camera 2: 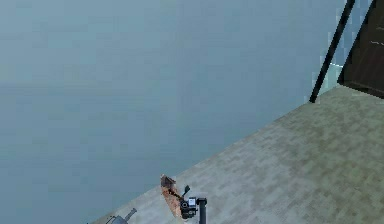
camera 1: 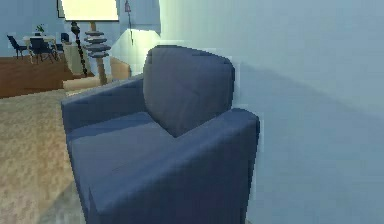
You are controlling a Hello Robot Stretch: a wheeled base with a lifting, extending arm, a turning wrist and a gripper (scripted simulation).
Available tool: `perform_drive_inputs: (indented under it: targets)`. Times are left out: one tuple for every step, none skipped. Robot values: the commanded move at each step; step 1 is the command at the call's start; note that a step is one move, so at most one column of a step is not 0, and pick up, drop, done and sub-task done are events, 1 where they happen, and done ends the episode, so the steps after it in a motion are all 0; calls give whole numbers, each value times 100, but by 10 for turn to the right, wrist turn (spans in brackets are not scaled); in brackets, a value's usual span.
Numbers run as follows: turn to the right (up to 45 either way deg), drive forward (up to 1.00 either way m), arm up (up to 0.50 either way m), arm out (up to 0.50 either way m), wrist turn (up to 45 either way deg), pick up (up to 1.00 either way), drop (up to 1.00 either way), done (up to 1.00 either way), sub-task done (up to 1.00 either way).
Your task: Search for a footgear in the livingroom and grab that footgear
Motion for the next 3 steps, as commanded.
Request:
perform_drive_inputs:
  targets:
    - [0, 0, -30, 0, 0, 0, 0, 0, 0]
    - [0, 0, 0, 0, 0, 100, 0, 0, 0]
    - [0, 0, 10, 0, 0, 0, 0, 0, 0]
